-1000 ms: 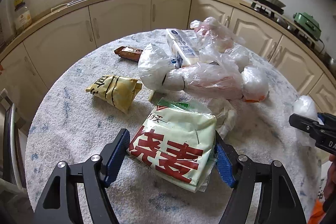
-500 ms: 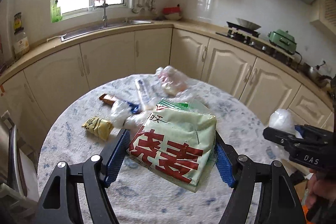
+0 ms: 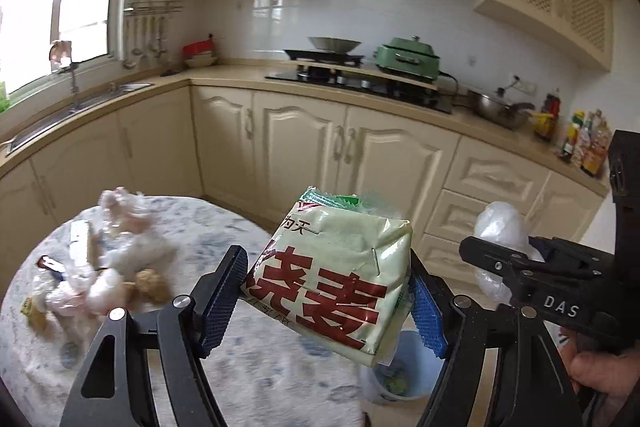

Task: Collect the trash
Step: 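Carry the plastic bag and red-lettered packet toward the blue bin, then open the right tool over the bin while the left tool releases the packet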

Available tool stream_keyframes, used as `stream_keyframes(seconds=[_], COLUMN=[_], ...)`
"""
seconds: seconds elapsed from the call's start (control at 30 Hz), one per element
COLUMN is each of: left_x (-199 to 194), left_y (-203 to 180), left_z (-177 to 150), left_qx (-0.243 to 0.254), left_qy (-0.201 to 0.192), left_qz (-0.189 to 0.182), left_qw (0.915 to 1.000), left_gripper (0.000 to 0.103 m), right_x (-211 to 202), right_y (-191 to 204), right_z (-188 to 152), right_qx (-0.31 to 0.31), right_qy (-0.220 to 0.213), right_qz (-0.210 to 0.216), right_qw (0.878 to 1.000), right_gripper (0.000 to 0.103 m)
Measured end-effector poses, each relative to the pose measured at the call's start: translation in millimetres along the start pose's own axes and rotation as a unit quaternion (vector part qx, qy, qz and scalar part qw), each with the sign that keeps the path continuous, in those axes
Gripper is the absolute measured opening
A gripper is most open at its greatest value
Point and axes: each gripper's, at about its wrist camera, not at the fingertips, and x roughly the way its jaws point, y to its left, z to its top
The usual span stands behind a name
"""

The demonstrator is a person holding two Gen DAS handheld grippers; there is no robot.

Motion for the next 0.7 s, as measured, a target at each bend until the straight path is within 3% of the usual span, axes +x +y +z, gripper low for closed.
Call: stream_keyframes(seconds=[0.1, 0.33, 0.57, 0.6, 0.7], left_x=[24, 153, 296, 318, 373], left_y=[-52, -120, -162, -167, -180], left_z=[6, 10, 8, 6, -4], left_qx=[0.016, 0.028, 0.009, -0.008, -0.024], left_qy=[0.039, 0.155, 0.276, 0.283, 0.317], left_qz=[-0.043, -0.114, -0.137, -0.125, -0.13], left_qw=[0.9982, 0.9809, 0.9513, 0.9511, 0.9392], left_gripper=[0.071, 0.071, 0.071, 0.071, 0.071], right_x=[3, 45, 117, 127, 152], right_y=[-48, -162, -236, -243, -260], right_z=[-15, -74, -134, -140, -156], right_qx=[0.034, 0.122, 0.185, 0.192, 0.209], right_qy=[0.016, 0.086, 0.165, 0.174, 0.196], right_qz=[-0.037, -0.097, -0.103, -0.102, -0.099], right_qw=[0.999, 0.984, 0.963, 0.96, 0.953], right_gripper=[0.051, 0.051, 0.051, 0.051, 0.051])
